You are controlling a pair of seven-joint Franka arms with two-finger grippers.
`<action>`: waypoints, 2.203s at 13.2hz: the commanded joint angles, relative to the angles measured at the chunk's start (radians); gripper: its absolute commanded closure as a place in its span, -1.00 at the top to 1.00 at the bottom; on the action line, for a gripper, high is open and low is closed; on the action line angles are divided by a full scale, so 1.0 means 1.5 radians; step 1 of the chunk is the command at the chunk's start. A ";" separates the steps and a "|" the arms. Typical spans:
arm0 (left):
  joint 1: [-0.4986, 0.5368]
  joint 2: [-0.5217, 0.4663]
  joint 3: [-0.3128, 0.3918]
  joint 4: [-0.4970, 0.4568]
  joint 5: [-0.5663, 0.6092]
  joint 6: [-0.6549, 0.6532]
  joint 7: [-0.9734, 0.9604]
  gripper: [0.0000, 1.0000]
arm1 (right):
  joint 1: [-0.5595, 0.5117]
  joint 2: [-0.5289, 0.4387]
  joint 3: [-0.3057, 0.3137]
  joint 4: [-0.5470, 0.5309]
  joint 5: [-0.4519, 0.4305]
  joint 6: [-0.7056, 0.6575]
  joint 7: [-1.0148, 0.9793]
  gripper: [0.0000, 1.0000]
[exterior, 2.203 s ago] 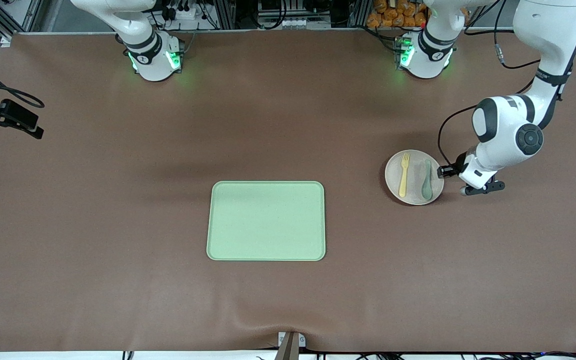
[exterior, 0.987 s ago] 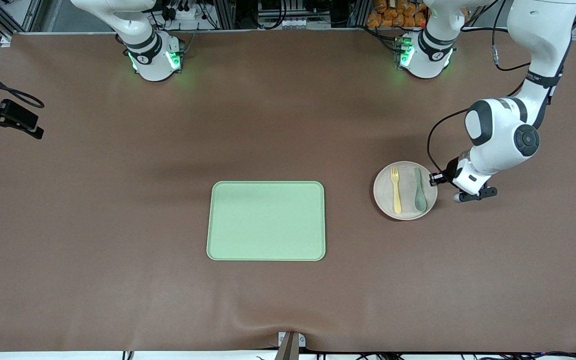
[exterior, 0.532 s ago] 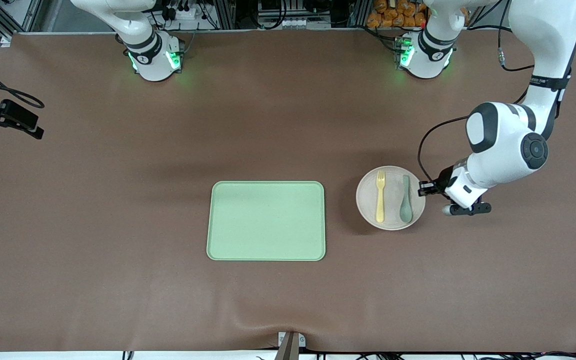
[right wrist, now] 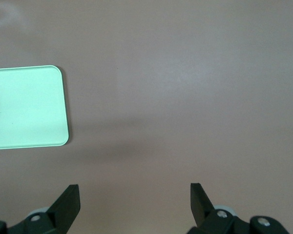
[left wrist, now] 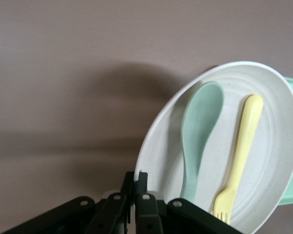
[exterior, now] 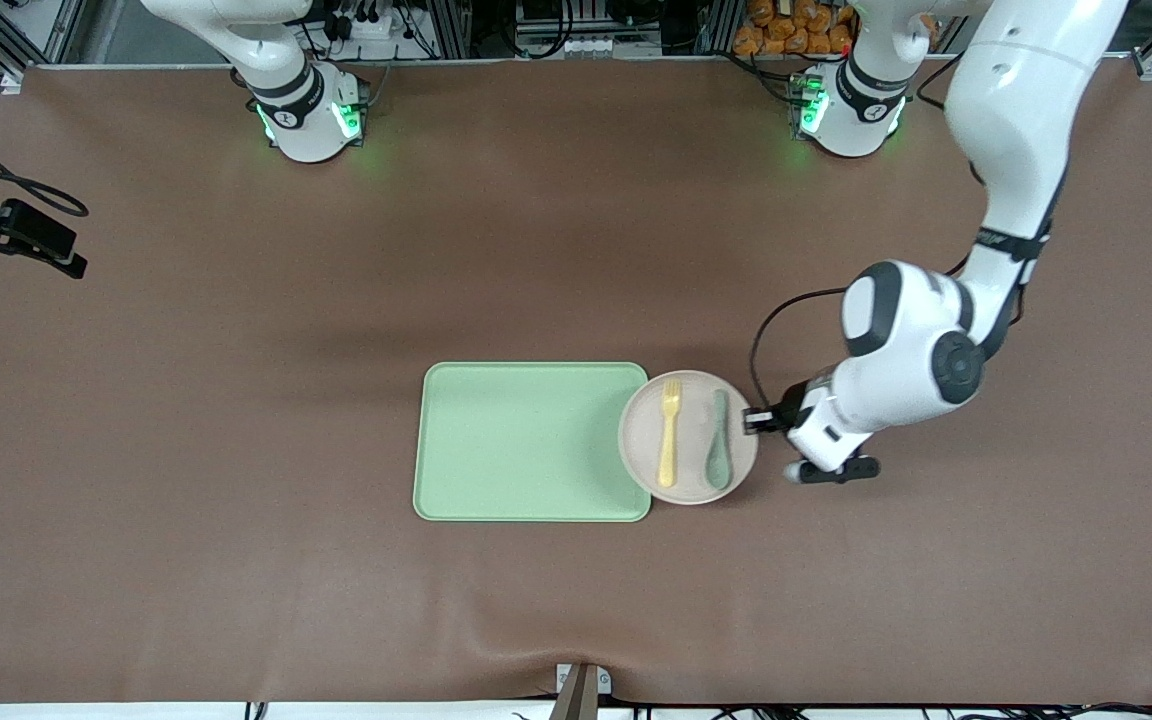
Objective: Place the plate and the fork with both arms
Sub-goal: 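Slide the plate with the left gripper onto the green tray, then open the left gripper to release the plate on the tray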
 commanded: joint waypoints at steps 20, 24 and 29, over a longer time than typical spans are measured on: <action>-0.157 0.212 0.015 0.178 -0.002 0.132 -0.142 -1.00 | -0.011 0.001 0.003 0.006 0.009 -0.007 0.009 1.00; -0.153 0.205 0.014 0.155 -0.002 0.131 -0.149 -1.00 | -0.011 0.001 0.003 0.007 0.009 -0.007 0.009 1.00; -0.146 0.181 0.015 0.114 -0.002 0.131 -0.152 -1.00 | -0.011 0.002 0.003 0.006 0.009 -0.008 0.009 1.00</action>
